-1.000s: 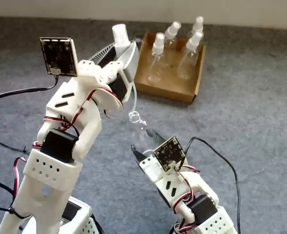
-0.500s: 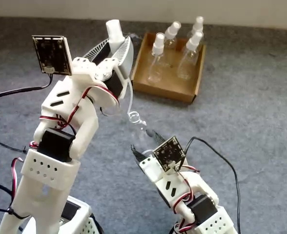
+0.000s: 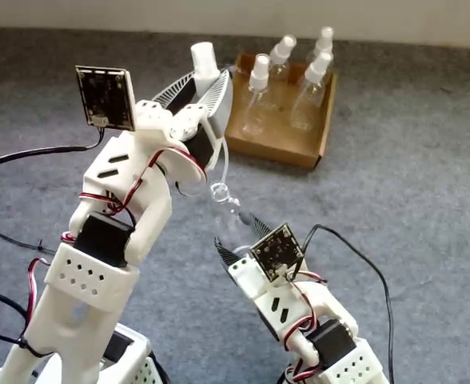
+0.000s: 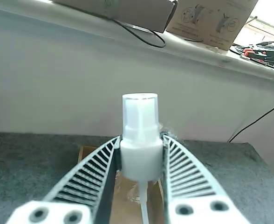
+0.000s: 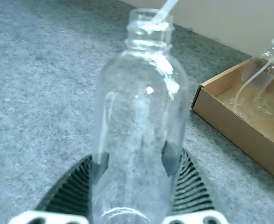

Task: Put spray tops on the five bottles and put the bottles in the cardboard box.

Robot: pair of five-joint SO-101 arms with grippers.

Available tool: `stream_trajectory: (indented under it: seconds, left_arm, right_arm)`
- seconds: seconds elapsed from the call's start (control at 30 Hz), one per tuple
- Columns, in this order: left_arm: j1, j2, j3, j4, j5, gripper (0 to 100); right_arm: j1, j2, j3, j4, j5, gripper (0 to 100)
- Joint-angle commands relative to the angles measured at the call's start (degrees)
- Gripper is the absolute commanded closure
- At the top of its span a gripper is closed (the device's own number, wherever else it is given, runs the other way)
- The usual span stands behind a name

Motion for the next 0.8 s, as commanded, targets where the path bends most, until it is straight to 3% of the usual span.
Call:
stream_trajectory:
  seconds: [0.0,0.13,0.23,0.57,0.77]
  left_arm:
    - [1.01,-0.31,1.36,-0.44,-0.09,99]
    - [2.33,-0.4,4.44,0.79,3.78,99]
    - [3.38,-0.4,5.41,3.96,5.8,99]
    - [3.91,-0.48,6.55,5.89,5.89,99]
    - [9.1,-0.48,6.37,10.02,5.89,99]
  right_arm:
    - [-0.22,-0.75,-0.04,-0.04,-0.18,99.3]
    - [-0.04,-0.75,-0.48,-0.13,-0.44,99.3]
    - [3.91,-0.75,-0.48,-0.92,-0.53,99.3]
    - [7.6,-0.48,-0.75,-7.69,-3.52,99.3]
    - [7.6,-0.4,-3.3,-9.27,-3.69,99.3]
